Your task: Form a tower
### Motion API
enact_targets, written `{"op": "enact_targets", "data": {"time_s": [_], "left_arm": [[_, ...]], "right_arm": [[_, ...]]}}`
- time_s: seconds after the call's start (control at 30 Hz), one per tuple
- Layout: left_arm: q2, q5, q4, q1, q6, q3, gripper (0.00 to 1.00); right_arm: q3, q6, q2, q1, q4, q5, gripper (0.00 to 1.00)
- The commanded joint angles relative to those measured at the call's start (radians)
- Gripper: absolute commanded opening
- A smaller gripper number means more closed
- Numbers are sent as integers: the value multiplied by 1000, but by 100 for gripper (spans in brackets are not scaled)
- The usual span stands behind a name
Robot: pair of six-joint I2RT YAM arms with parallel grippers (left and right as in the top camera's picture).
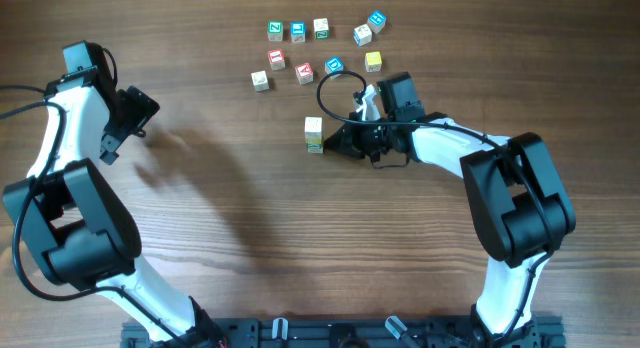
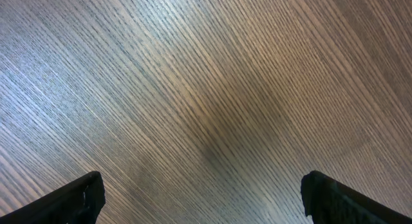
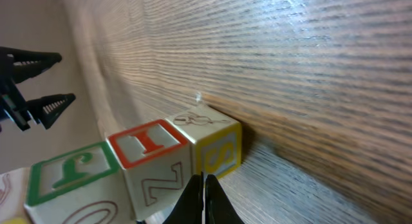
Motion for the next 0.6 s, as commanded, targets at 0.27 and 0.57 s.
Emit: {"op": "enact_targets", "data": {"time_s": [0.27, 0.57], "left_arm": [[-20, -10, 0, 2, -3, 10, 100], [-20, -10, 0, 2, -3, 10, 100]], "right_arm": [[-6, 8, -5, 2, -24, 114, 4], [-6, 32, 33, 2, 40, 93, 4]]}}
